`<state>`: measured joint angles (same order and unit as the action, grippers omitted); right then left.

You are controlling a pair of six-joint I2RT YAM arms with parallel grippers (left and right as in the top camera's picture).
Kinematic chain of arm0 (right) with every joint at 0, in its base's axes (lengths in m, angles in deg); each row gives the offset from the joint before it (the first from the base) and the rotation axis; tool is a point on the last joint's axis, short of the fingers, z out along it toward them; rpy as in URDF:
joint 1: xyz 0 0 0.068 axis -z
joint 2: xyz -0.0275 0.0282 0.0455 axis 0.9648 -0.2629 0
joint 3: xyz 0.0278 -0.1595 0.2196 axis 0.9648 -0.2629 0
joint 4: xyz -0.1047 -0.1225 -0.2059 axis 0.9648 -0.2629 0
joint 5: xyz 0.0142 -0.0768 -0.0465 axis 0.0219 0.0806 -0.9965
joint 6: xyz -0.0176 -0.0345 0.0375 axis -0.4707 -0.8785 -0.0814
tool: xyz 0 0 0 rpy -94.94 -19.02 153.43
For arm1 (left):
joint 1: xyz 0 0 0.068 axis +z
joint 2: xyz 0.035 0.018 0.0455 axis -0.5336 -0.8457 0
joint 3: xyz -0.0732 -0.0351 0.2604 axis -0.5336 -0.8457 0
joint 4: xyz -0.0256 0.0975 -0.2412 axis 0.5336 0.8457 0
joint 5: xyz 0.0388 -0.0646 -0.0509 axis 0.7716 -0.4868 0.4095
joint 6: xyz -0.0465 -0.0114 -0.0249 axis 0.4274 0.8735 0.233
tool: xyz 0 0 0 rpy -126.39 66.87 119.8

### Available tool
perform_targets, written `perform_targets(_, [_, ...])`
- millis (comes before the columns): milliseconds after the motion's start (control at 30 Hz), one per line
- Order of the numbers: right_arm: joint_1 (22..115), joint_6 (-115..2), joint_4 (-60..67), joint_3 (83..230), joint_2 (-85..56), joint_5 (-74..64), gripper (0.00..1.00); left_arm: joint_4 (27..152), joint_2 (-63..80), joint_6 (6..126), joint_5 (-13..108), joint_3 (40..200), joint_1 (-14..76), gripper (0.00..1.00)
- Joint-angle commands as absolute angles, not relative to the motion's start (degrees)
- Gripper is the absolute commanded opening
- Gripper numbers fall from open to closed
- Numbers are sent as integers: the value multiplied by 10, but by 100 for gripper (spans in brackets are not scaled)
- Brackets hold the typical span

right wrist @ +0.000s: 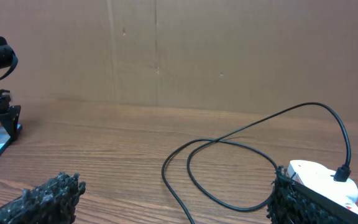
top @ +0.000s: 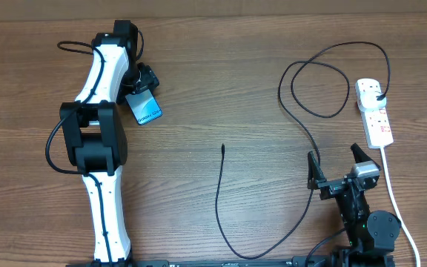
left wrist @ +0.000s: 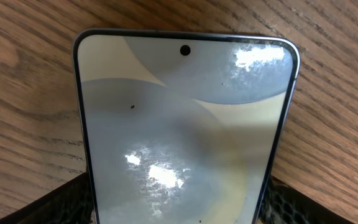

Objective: Plug charger to phone and switch on socket

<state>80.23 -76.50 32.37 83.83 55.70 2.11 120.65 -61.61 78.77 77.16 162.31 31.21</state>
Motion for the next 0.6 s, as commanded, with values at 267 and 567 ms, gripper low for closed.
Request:
perform_targets(267, [798,-765,326,832,561,17,100,1197,-626,781,756,1607,307,79])
perform_targets(567, [798,-765,327,832,561,17,100,1196,-626,781,756,1607,307,70])
